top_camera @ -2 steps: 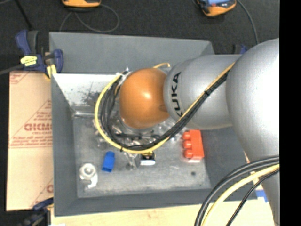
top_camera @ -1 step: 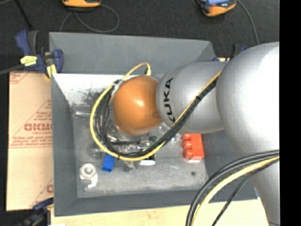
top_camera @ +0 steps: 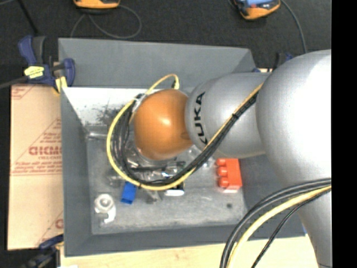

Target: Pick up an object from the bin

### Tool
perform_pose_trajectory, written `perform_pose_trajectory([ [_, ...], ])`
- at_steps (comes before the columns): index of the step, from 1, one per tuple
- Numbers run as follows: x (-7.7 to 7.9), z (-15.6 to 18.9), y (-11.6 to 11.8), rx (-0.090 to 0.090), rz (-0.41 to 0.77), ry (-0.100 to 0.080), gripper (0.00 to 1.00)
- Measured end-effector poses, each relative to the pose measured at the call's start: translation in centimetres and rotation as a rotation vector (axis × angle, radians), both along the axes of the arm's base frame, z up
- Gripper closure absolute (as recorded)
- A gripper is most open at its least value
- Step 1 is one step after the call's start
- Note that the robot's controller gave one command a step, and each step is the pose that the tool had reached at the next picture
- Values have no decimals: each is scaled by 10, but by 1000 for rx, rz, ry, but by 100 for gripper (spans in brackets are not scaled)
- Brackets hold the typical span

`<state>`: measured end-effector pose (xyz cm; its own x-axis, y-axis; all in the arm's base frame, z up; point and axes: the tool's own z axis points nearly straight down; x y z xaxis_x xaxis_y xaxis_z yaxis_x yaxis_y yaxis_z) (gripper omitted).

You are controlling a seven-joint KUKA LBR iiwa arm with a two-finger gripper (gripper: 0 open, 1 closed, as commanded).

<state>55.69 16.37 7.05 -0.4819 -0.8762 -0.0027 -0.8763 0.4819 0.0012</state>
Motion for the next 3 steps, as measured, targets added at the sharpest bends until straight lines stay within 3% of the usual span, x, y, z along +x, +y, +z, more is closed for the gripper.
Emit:
perform_pose_trajectory([
  [1,0,1,0,0,-2,0,100],
  [3,5,99,-1,-1,-19,-9,100],
])
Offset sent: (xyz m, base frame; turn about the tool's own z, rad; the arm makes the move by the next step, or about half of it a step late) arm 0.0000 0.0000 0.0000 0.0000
